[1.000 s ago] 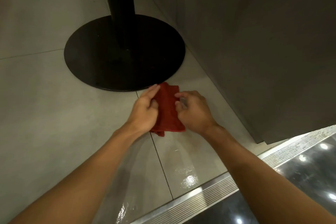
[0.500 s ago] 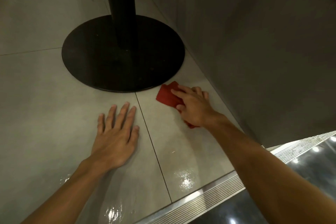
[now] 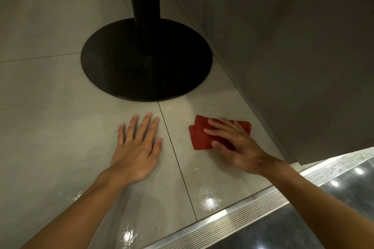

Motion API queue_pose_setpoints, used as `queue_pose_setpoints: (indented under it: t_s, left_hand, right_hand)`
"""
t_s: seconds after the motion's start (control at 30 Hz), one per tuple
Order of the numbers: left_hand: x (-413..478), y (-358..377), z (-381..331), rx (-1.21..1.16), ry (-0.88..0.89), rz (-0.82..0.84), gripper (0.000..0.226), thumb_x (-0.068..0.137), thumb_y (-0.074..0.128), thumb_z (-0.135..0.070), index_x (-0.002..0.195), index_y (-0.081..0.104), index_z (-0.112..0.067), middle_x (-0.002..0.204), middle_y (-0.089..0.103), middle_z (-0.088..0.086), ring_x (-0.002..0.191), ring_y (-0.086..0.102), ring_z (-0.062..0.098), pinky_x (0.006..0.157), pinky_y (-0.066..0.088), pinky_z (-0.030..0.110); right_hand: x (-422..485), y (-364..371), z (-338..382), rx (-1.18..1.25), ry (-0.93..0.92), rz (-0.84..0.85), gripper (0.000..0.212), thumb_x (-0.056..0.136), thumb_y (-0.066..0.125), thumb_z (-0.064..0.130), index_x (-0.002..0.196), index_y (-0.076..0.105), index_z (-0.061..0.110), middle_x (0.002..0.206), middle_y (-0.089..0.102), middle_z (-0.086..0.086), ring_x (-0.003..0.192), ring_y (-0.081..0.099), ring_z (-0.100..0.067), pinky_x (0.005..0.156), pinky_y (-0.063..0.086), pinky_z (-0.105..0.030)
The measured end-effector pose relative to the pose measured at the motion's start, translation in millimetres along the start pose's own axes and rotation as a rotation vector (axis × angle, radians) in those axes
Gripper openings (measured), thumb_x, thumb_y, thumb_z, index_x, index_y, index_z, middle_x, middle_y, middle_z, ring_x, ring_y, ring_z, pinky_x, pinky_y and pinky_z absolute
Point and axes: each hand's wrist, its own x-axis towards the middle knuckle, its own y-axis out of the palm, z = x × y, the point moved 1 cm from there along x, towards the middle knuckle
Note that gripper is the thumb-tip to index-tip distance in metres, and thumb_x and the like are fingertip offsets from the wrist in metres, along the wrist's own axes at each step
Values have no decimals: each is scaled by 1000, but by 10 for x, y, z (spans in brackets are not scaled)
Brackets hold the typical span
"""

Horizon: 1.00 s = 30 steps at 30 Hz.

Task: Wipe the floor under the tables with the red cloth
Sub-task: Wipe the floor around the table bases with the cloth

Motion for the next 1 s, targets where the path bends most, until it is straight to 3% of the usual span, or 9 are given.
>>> queue_pose_setpoints:
  t_s: [0.07, 0.13, 0.23, 0.37, 0.53, 0.63, 0.73, 0.87, 1.0]
  left_hand:
    - [3, 1, 9, -3, 9, 6, 65, 88, -11, -58, 147, -26, -35, 154, -35, -14, 138, -38, 12, 117, -18, 44]
    - [7, 4, 10, -9, 18, 11, 66, 88, -12, -59, 147, -26, -35, 154, -35, -13, 138, -38, 13, 117, -18, 45]
    - [3, 5, 11, -6, 17, 17, 66, 87, -12, -59, 147, -26, -35, 154, -35, -13, 138, -38, 14, 117, -18, 45]
    - [3, -11, -2, -3, 6, 33, 65, 90, -8, -58, 148, -26, -35, 154, -34, -13, 139, -38, 13, 117, -18, 45]
    - [-2, -14, 21, -12, 26, 35, 67, 87, -10, -61, 147, -25, -36, 154, -34, -14, 138, -38, 13, 117, -18, 45]
    - [5, 0, 38, -8, 28, 33, 68, 86, -12, -62, 147, -26, -36, 154, -34, -13, 138, -39, 13, 116, -19, 45]
    - [-2, 13, 28, -2, 37, 23, 66, 89, -10, -60, 148, -25, -35, 154, -34, -13, 138, -38, 13, 116, -19, 45]
    - [-13, -8, 36, -6, 41, 12, 62, 95, -3, -57, 148, -24, -35, 154, -34, -13, 138, -38, 13, 116, -20, 44]
    - [-10, -17, 26, -11, 36, 16, 60, 98, 2, -53, 148, -24, -35, 154, -34, -13, 138, -38, 13, 115, -22, 43]
  right_hand:
    - [-46, -88, -105, -6, 52, -17, 43, 93, 45, 57, 134, 51, 45, 152, 32, 25, 146, 10, 3, 122, 3, -42]
    - [-4, -142, -154, -37, 105, -42, 36, 95, 49, 46, 131, 47, 51, 152, 32, 25, 146, 11, 2, 122, 5, -45]
    - [85, -83, -62, -94, 144, -68, 42, 99, 46, 36, 135, 36, 55, 154, 28, 21, 148, 9, -6, 121, -3, -39]
    - [59, 91, 116, -133, 55, 11, 41, 101, 42, 36, 137, 34, 57, 156, 22, 23, 149, 0, -5, 119, -8, -35]
    - [-157, 23, -36, -112, -20, 31, 39, 100, 39, 39, 134, 42, 56, 155, 26, 24, 149, 4, -3, 121, -3, -36]
    - [-229, -126, -174, -132, 74, 2, 40, 100, 43, 34, 130, 40, 60, 154, 25, 26, 148, 5, -3, 122, 2, -42]
    - [-233, -128, -158, -121, 197, -54, 40, 101, 44, 29, 127, 38, 60, 152, 25, 27, 148, 6, -5, 121, -3, -36]
    - [-306, 87, 27, -149, 172, -114, 35, 101, 39, 39, 131, 41, 56, 152, 26, 24, 149, 7, -9, 120, -2, -39]
    - [-471, 113, 32, -126, 160, -100, 34, 98, 30, 54, 130, 39, 61, 153, 24, 28, 148, 3, -1, 120, -3, -36]
